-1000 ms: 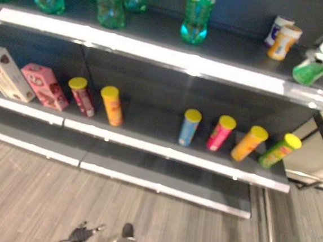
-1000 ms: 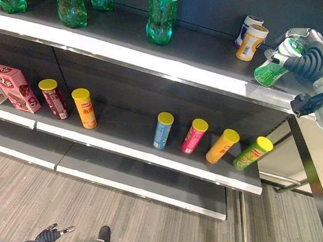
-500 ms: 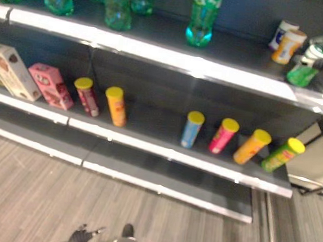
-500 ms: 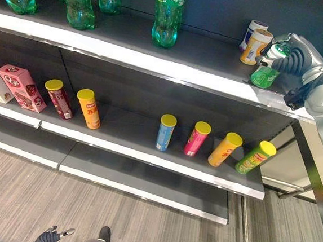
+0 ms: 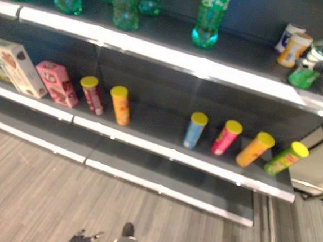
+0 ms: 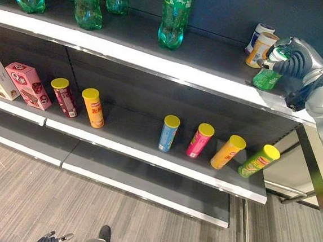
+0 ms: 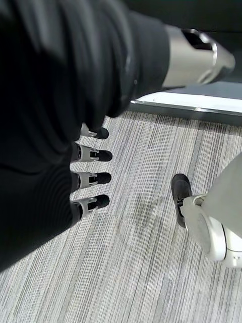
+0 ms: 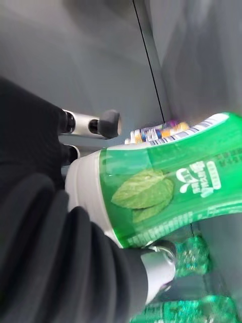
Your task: Put the goods on the table back onto the shelves and tidy them up.
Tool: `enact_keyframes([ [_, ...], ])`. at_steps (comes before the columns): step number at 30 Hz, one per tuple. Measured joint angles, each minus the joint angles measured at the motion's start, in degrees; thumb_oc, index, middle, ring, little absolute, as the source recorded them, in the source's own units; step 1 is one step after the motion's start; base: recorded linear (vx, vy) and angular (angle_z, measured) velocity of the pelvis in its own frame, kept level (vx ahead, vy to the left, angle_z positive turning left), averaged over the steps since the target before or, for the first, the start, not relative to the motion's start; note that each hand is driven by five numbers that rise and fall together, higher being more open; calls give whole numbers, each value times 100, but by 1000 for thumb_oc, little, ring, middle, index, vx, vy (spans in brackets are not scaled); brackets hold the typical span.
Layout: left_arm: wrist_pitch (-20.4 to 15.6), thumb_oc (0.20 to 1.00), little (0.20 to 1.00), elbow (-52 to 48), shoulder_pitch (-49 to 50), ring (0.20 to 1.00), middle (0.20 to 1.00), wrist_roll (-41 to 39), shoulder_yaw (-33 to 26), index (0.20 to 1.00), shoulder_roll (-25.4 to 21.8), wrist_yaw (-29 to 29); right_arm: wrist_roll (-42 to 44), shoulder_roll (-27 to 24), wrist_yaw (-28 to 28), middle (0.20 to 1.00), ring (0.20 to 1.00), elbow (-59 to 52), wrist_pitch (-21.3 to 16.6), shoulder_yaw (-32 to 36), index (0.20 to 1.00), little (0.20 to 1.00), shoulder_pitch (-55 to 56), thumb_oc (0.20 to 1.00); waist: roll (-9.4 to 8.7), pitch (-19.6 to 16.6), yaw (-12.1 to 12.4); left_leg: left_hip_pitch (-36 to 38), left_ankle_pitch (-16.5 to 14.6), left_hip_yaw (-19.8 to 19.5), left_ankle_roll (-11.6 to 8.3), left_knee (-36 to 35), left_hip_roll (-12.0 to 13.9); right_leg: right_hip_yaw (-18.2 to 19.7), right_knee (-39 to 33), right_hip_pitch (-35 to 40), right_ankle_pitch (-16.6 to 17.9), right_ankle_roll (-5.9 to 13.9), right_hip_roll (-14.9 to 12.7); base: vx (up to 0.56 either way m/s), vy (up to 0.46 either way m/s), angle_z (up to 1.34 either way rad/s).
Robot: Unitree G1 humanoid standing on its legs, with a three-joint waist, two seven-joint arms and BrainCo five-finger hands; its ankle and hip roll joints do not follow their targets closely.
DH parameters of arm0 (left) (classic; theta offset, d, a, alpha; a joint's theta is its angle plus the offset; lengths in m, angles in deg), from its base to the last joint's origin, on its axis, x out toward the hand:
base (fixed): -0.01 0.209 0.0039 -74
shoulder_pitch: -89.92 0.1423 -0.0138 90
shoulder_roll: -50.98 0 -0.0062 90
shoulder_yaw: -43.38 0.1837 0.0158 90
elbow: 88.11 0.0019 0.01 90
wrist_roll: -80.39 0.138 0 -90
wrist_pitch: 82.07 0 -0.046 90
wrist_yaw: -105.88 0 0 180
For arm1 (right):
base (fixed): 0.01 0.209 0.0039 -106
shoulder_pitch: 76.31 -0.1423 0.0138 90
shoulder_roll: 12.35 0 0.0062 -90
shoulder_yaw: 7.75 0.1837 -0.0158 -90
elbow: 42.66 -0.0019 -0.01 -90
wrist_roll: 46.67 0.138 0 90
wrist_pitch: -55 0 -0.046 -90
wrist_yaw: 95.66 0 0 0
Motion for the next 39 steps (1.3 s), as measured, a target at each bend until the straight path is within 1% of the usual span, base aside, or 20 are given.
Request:
enact_keyframes([
  [2,0,1000,1000,-1,-1,1000,1000,0,2,1000,0,0,-18,7,-1,200,200,32,25,-82,200,200,-4,200,8,-20,1,0,4,-10,-7,0,13,-3,0,2,-4,-7,15,0,0,0],
  [5,-1,1000,1000,-5,-1,1000,1000,0,12,1000,7,-1,-95,146,-5,200,200,287,64,-91,200,200,-18,200,22,-96,15,0,9,-32,-15,-1,43,-19,-1,15,-12,-20,34,2,1,1],
  [8,0,1000,1000,1,6,1000,1000,0,12,1000,8,-2,-94,271,-31,200,200,498,89,-91,200,200,-81,200,33,-103,19,-1,18,-92,-28,-2,50,-65,-2,27,-23,-37,44,8,2,5],
  [12,0,1000,1000,-1,13,1000,1000,0,13,1000,11,-1,-87,334,-21,200,200,508,95,-93,200,200,-115,200,38,-106,46,-9,22,-104,-35,-4,50,-110,-2,36,-27,-40,46,5,-2,4],
  [18,0,1000,1000,0,21,1000,1000,-2,13,1000,19,-1,11,335,-8,200,200,480,95,-95,200,200,-128,200,37,-108,108,-13,24,-115,-36,-1,45,-126,-1,47,-29,-42,48,1,0,1],
  [34,0,1000,1000,4,17,1000,1000,-2,13,1000,24,0,10,338,61,200,200,389,94,-130,200,200,-140,200,43,-126,107,-13,30,-116,-32,-1,45,-129,-1,39,-29,-42,47,0,0,0],
  [35,0,1000,1000,6,17,1000,1000,-2,13,1000,24,0,10,339,61,369,369,388,94,-130,369,369,-140,369,44,-127,107,-13,30,-116,-32,-1,45,-129,-1,39,-29,-42,47,0,0,0],
  [36,0,1000,1000,6,17,1000,1000,-2,14,1000,25,0,10,338,61,1000,1000,388,94,-131,1000,1000,-140,1000,46,-129,107,-13,30,-116,-32,-1,45,-129,-1,39,-29,-42,47,0,0,0],
  [39,0,1000,1000,4,17,1000,1000,-2,14,1000,29,0,10,338,62,1000,1000,356,96,-147,1000,1000,-140,1000,60,-140,105,-13,30,-116,-32,-2,45,-129,-1,39,-29,-42,47,0,0,0],
])
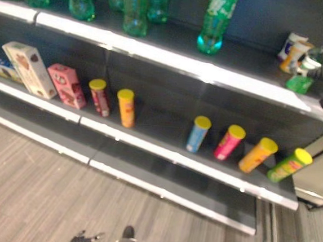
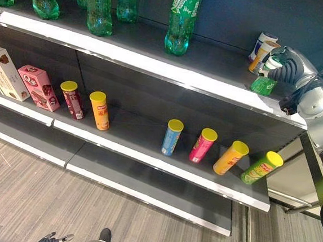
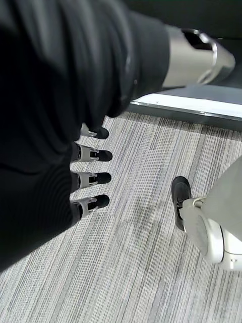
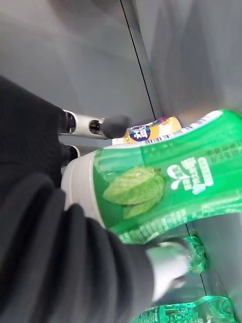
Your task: Put the goods on the table back onto the shelves and tidy them up.
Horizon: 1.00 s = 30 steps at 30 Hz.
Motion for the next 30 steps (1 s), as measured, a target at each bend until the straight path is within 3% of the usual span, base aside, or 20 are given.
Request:
enact_keyframes([
  [8,0,1000,1000,-2,8,1000,1000,0,0,1000,16,-4,-3,-5,-30,1000,1000,-160,2,35,1000,1000,1,1000,12,-6,-33,0,0,0,0,-1,0,0,0,-3,0,0,-2,0,0,0],
  [15,3,1000,1000,-9,28,1000,1000,1,-4,1000,46,-9,2,-26,-449,1000,1000,-995,-115,934,1000,1000,166,1000,56,-26,-75,2,-1,-1,0,-2,-5,-6,0,-7,-8,4,-6,0,0,0],
  [24,31,1000,1000,1,32,1000,1000,5,-33,1000,257,-204,-233,-3,-1803,1000,1000,-2535,-302,4147,1000,1000,2210,1000,164,-51,-216,4,-21,-12,4,-36,-41,0,0,0,-40,15,-20,0,0,0],
  [27,43,1000,1000,-5,81,1000,1000,5,-31,1000,302,-230,-214,651,-2012,1000,1000,-3237,-373,5206,1000,1000,3152,1000,184,-87,-309,5,-24,-15,0,-36,-36,16,0,-5,-60,7,-6,-33,17,-2],
  [28,59,1000,1000,-8,60,1000,1000,5,-26,1000,318,-234,-202,850,-2010,1000,1000,-3359,-403,5288,1000,1000,3262,1000,194,-93,-363,16,-32,-18,-11,-16,-33,33,1,-17,-70,8,-7,-103,30,-27],
  [30,73,1000,1000,-79,113,1000,1000,-1,-4,1000,356,-233,244,1840,-1873,1000,1000,-3810,-613,5055,1000,1000,3532,1000,172,-104,-446,6,-111,15,-98,135,9,348,45,-203,-27,-30,15,-181,141,-69],
])
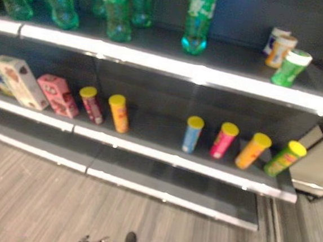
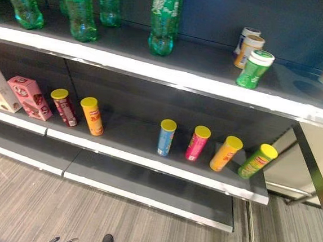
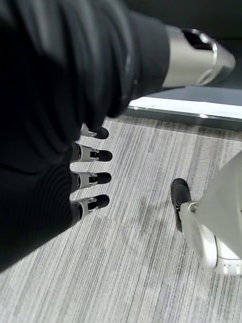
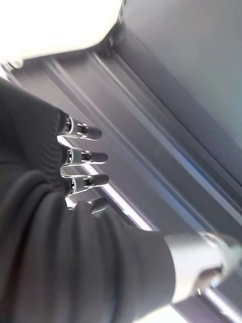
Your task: Put the goods on the table back onto the shelves and tidy them up.
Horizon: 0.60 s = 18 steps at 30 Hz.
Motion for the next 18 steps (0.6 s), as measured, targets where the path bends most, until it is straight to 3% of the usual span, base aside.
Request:
enact_keyframes([
  [1,-15,1000,1000,-34,9,1000,1000,-15,1,1000,38,32,278,379,190,1000,1000,-142,-71,-289,1000,1000,43,1000,9,32,69,-8,-133,-231,-85,82,-37,271,-3,-120,70,-28,-2,-150,195,-104],
  [3,-15,1000,1000,-71,-217,1000,1000,-42,72,1000,112,61,652,771,522,1000,1000,-405,-159,-453,1000,1000,334,1000,16,75,105,-33,-297,-836,-55,196,-175,594,0,-336,229,-24,-57,-50,207,-81],
  [5,-28,1000,1000,-49,-449,1000,1000,-35,162,1000,151,124,821,1026,808,1000,1000,-612,-149,-408,1000,1000,784,1000,37,213,-67,-29,-340,-984,-37,173,-324,591,-7,-322,288,46,-189,-64,329,-14],
  [7,-68,1000,1000,-94,-563,1000,1000,16,281,1000,133,164,896,1083,1029,1000,1000,-654,-122,-447,1000,1000,948,1000,11,240,-184,47,-362,-854,45,88,-458,748,52,-421,336,115,-329,-76,342,-41],
  [9,-74,1000,1000,-181,-522,1000,1000,212,402,1000,67,283,896,1084,1344,1000,1000,-834,-132,-544,1000,1000,912,1000,23,350,-184,281,-413,-357,205,-143,-554,1176,252,-824,481,197,-456,-121,231,-140],
  [11,-84,1000,1000,-219,-532,1000,1000,226,407,1000,1,300,897,1075,1408,1000,1000,-835,-116,-570,1000,1000,852,1000,10,443,-244,432,-415,172,249,-132,-547,1184,259,-1041,892,180,-378,-139,131,-158],
  [12,-86,1000,1000,-274,-511,1000,1000,227,382,1000,-60,341,897,1027,1408,1000,1000,-891,-122,-677,1000,1000,699,1000,67,542,-187,515,-521,525,332,-173,-413,800,174,-1211,1328,101,-283,-104,37,-145],
  [13,-85,1000,1000,-289,-518,1000,1000,227,393,1000,-136,354,896,999,1410,1000,1000,-970,-121,-640,1000,1000,726,1000,23,557,-271,535,-530,711,381,-179,-415,300,-12,-1174,1325,60,-343,-179,17,-146],
  [14,-91,1000,1000,-325,-557,1000,1000,229,307,1000,-169,349,898,988,1405,1000,1000,-999,-151,-559,1000,1000,714,1000,54,589,-279,602,-513,932,452,-177,-364,-374,50,-1192,838,-135,-421,-138,-3,-70],
  [16,-159,1000,1000,-449,-621,1000,1000,231,215,1000,-179,353,894,933,1343,1000,1000,-998,-153,-365,1000,1000,708,1000,276,591,-239,633,-499,1162,446,-176,-92,-742,619,-1237,510,-137,-533,-106,-14,-59],
  [18,-202,1000,1000,-561,-689,1000,1000,233,223,1000,-201,343,875,648,1243,1000,1000,-1045,-149,-204,1000,1000,704,1000,252,543,-178,694,-482,1272,394,-174,65,-831,968,-1135,420,-87,-661,-115,-27,-41],
])
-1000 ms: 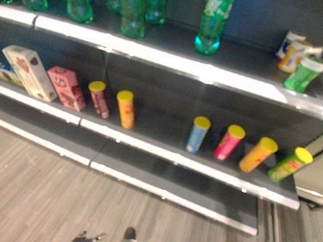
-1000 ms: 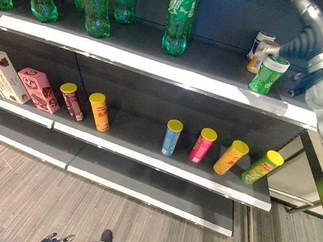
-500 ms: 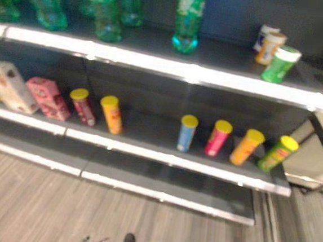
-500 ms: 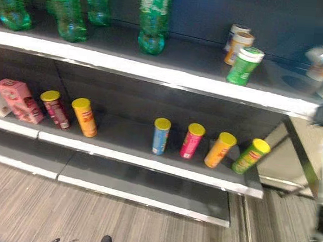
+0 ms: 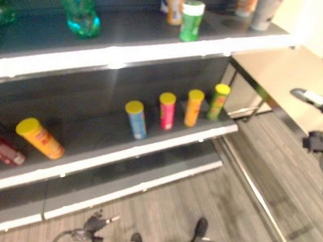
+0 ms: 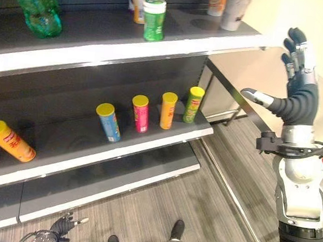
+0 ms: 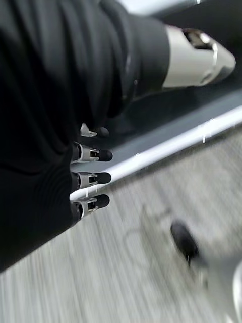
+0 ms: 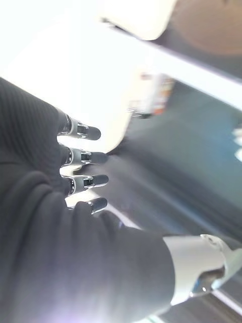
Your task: Put the goods on the table back onto the shelves and tidy them up.
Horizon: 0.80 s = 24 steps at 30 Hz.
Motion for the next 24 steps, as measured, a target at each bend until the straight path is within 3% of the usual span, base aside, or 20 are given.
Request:
enact_keyframes([
  [1,-6,1000,1000,5,70,1000,1000,1,2,1000,-80,2,-3,-120,-58,1000,1000,-11,-3,16,1000,1000,-14,1000,-49,-19,27,-10,-18,0,-97,8,-64,9,-10,136,59,-7,-94,-118,-25,-40],
  [2,7,1000,1000,62,35,1000,1000,6,-6,1000,-109,-18,-76,-238,-144,1000,1000,-43,-16,78,1000,1000,-35,1000,-223,-58,26,-4,78,33,-249,47,-114,132,-181,212,231,100,-57,-94,-35,-51],
  [3,26,1000,1000,63,47,1000,1000,7,4,1000,39,-35,-213,-366,-265,1000,1000,38,-9,177,1000,1000,-78,1000,-82,-47,30,-157,-11,-198,-191,47,-74,263,-219,13,474,52,116,-54,-59,-61],
  [5,29,1000,1000,64,37,1000,1000,6,-5,1000,140,-45,-286,-376,-470,1000,1000,215,26,350,1000,1000,-52,1000,-61,-46,-12,-176,-26,-310,-163,43,-87,519,-453,-49,591,93,223,-26,-111,-64],
  [6,21,1000,1000,62,48,1000,1000,6,-30,1000,167,-54,-358,-376,-578,1000,1000,293,26,506,1000,1000,34,1000,-90,-45,-14,-169,-33,-182,-186,49,-98,565,-662,-2,681,124,244,-44,-215,-62],
  [8,14,1000,1000,61,10,1000,1000,7,-66,1000,153,-87,-500,-391,-778,1000,1000,473,12,759,1000,1000,39,1000,-142,-44,-59,-142,-25,14,-189,43,-38,469,-1003,86,457,160,189,-33,-182,-43],
  [9,8,1000,1000,73,-13,1000,1000,7,-70,1000,182,-107,-579,-459,-933,1000,1000,683,13,890,1000,1000,45,1000,17,-55,14,-137,19,148,-199,43,180,-26,-524,17,261,-93,130,18,-243,-30],
  [10,5,1000,1000,76,1,1000,1000,7,-71,1000,161,-118,-676,-606,-1064,1000,1000,851,27,917,1000,1000,57,1000,80,-87,52,-108,19,166,-235,57,322,-144,95,30,131,-83,-69,20,-245,-26],
  [11,9,1000,1000,74,30,1000,1000,7,-78,1000,117,-122,-699,-684,-1110,1000,1000,896,24,918,1000,1000,74,1000,50,-141,102,-70,28,166,-258,46,362,-145,358,52,71,-16,-224,20,-262,-20],
  [12,11,1000,1000,76,116,1000,1000,6,-81,1000,-1,-131,-793,-795,-1189,1000,1000,950,26,922,1000,1000,159,1000,-106,-299,181,-88,68,255,-355,62,314,-150,482,56,36,-32,-429,-11,-198,-37],
  [13,24,1000,1000,98,160,1000,1000,3,-152,1000,-151,-161,-899,-849,-1240,1000,1000,995,21,919,1000,1000,180,1000,-282,-411,298,-112,129,301,-473,56,300,-115,173,126,-132,241,-436,-6,-288,-44],
  [14,59,1000,1000,237,185,1000,1000,-4,-252,1000,-90,-215,-898,-868,-1298,1000,1000,1064,16,952,1000,1000,173,1000,-257,-437,329,-107,204,296,-574,51,468,-134,-31,239,-28,259,-184,11,-296,-41],
  [16,119,1000,1000,245,300,1000,1000,-6,-243,1000,31,-225,-890,-902,-1421,1000,1000,1403,55,986,1000,1000,185,1000,-109,-455,328,-104,238,284,-592,69,638,-91,-153,237,-2,217,14,79,-313,-28],
  [18,133,1000,1000,259,342,1000,1000,-10,-261,1000,137,-235,-873,-908,-1466,1000,1000,1784,274,1147,1000,1000,323,1000,-32,-449,300,-108,182,325,-743,127,686,39,-301,241,43,200,86,88,-321,-25],
  [22,135,1000,1000,289,319,1000,1000,-36,-378,1000,169,-267,-651,-871,-1485,1000,1000,1935,380,1360,1000,1000,571,1000,10,-461,224,-62,129,467,-794,193,676,155,-586,310,217,230,43,165,-379,-19],
  [24,132,1000,1000,278,320,1000,1000,-57,-506,1000,139,-304,-483,-786,-1476,1000,1000,1913,373,1405,1000,1000,691,1000,-39,-449,107,-102,82,451,-831,330,757,80,-794,459,265,228,171,212,-481,4],
])
